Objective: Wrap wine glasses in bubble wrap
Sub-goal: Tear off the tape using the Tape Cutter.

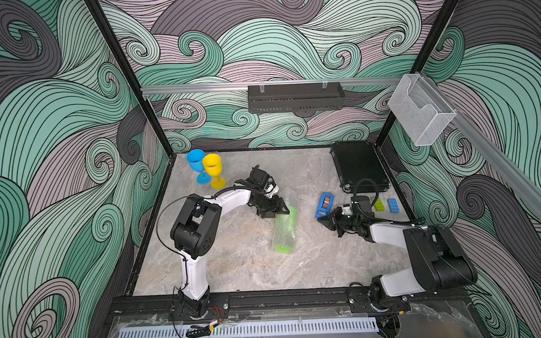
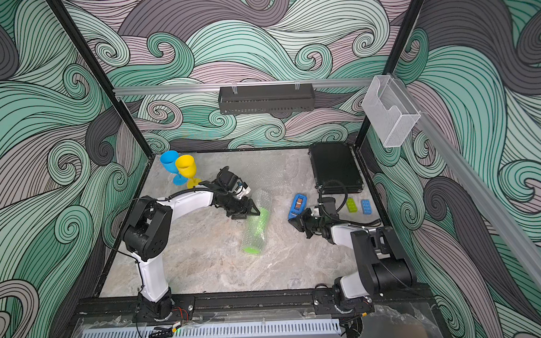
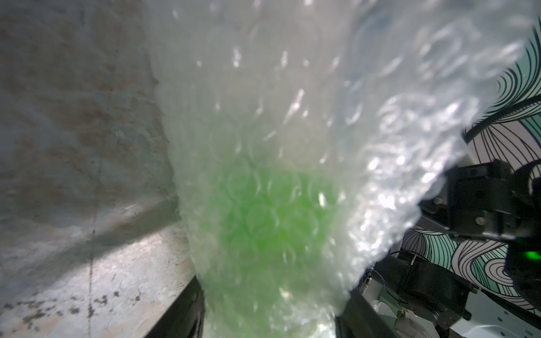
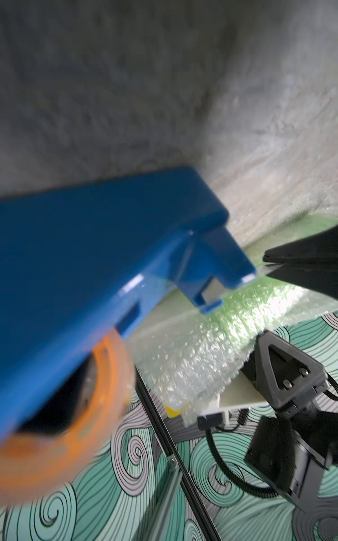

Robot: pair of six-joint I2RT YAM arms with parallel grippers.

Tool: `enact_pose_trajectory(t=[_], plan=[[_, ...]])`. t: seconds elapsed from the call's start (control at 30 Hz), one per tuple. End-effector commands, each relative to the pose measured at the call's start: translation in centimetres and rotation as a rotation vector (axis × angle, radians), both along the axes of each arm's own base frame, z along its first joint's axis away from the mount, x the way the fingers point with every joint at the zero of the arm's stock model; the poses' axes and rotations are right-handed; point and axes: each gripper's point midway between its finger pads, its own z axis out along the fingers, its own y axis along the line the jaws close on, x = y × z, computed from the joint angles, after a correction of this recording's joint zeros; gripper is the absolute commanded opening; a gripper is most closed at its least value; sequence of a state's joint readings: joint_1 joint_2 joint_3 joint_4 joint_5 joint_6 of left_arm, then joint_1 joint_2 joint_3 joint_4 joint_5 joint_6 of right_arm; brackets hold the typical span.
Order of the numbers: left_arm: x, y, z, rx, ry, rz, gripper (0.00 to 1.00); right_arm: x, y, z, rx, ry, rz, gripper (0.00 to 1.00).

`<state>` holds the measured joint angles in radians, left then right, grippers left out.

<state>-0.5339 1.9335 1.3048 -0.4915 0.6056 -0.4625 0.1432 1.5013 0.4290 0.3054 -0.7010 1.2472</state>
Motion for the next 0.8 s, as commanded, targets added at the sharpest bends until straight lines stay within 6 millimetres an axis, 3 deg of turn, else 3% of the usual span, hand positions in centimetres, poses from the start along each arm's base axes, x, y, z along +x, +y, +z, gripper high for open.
enact_pose_trajectory(t=[0.0,0.17,0.53,0.63,0.77], plan=[[-2.7,2.2,-4.2,0.176,0.089,-0.004,0.63,-0.7,-0.1,-2.4,-0.043,0.026,0.033,0.0],[-2.8,2.1,-4.4,0.173,0.099,-0.005,0.63,-1.2,0.0,-4.1,-0.022,0.059,0.022,0.0],[-2.8,1.9,-4.4,0.171,0.104,-0.004,0.63,-1.4,-0.1,0.1,-0.045,-0.02,0.046,0.0],[-2.8,1.9,-4.4,0.173,0.096,-0.007,0.63,-1.7,-0.4,-1.2,-0.087,0.001,0.073,0.0],[-3.0,2.0,-4.4,0.173,0.101,-0.005,0.63,-3.5,-1.3,-4.9,-0.157,0.071,0.082,0.0]])
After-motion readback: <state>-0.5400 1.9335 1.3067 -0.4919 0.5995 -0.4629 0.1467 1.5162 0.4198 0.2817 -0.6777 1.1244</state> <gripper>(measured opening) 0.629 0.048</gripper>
